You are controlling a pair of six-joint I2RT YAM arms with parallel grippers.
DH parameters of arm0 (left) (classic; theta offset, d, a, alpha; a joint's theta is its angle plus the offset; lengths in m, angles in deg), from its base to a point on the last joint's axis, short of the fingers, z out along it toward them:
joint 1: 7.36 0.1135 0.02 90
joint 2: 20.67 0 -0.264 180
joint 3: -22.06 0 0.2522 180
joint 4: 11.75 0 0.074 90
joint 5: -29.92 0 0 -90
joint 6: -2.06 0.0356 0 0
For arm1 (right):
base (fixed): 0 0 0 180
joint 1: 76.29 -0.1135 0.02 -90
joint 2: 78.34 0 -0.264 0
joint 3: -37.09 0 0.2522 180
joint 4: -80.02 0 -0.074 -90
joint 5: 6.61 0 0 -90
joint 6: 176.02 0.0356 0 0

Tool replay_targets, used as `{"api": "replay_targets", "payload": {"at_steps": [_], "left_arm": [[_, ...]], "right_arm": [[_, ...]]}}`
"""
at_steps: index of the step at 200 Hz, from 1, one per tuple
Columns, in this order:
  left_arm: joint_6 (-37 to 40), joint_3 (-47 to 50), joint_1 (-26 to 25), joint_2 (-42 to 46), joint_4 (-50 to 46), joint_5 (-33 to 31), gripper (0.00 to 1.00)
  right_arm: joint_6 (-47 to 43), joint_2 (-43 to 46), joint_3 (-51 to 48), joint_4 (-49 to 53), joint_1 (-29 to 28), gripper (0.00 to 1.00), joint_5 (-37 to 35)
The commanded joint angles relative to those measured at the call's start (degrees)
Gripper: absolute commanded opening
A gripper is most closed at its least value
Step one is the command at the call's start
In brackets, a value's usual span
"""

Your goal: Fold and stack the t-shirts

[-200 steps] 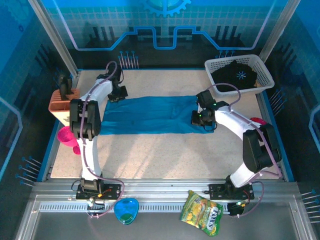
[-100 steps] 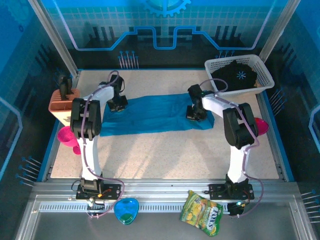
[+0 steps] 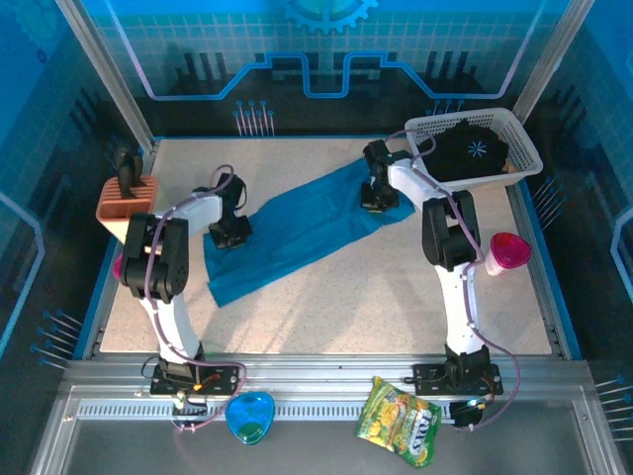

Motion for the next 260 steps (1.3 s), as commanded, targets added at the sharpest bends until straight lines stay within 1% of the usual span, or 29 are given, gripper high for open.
{"api": "replay_targets", "payload": {"at_steps": [1,29,45,72,98,111,116,126,145,154,163,176,197,224,246,260], "left_arm": [[-2.9,6.0,-4.1,3.5,-3.9,1.1,0.0],[-6.5,11.4,-9.4,8.4,-2.3,3.3,0.0],[-9.5,14.6,-12.1,10.4,-0.4,5.9,0.0],[-14.4,18.6,-17.1,13.9,2.5,9.5,0.0],[-16.4,17.9,-20.6,18.1,2.0,11.1,0.0],[-15.5,15.1,-21.0,20.4,-2.1,9.4,0.0],[-15.0,13.6,-20.9,21.3,-4.5,7.7,0.0],[-13.8,10.2,-21.0,23.0,-9.9,3.5,0.03],[-12.4,4.0,-20.9,25.8,-19.1,-6.4,0.09],[-12.0,1.7,-20.8,26.5,-22.2,-10.5,0.12],[-11.6,0.1,-20.6,26.9,-24.0,-13.0,0.13],[-11.0,-0.5,-19.9,26.7,-24.3,-13.4,0.14],[-10.7,1.8,-19.0,25.4,-20.0,-8.9,0.13],[-12.0,7.0,-19.0,22.1,-10.7,-2.3,0.13],[-13.2,9.5,-19.4,18.8,-4.7,1.5,0.12],[-13.1,10.0,-20.5,17.0,-3.4,2.0,0.12]], "right_arm": [[-4.3,-6.9,9.4,3.5,1.8,0.0,0.5],[-6.6,-16.8,27.2,8.1,3.3,0.0,4.2],[-7.1,-20.4,34.0,8.8,4.3,0.0,6.6],[-6.8,-20.9,34.5,3.9,6.2,0.0,12.4],[-6.3,-19.9,34.9,1.0,7.8,0.0,16.6],[-5.4,-18.6,35.1,-0.1,8.6,0.0,19.8],[-4.9,-18.0,35.1,-0.5,9.1,0.0,21.1],[-4.0,-16.4,35.1,-0.9,9.9,0.0,23.7],[-3.7,-12.1,34.1,-0.3,10.6,0.0,26.2],[-3.8,-9.2,32.1,0.0,10.6,0.0,26.2],[-3.5,-5.4,28.2,-0.2,10.5,0.0,26.0],[-2.0,0.9,20.2,-1.3,9.9,0.0,24.5],[1.4,12.1,3.6,-4.9,8.0,0.0,20.1],[9.2,23.9,-18.8,-14.4,4.2,0.0,15.8],[14.4,27.9,-30.0,-21.6,1.5,0.0,15.7],[15.6,27.1,-32.5,-24.4,0.4,0.0,15.9]]}}
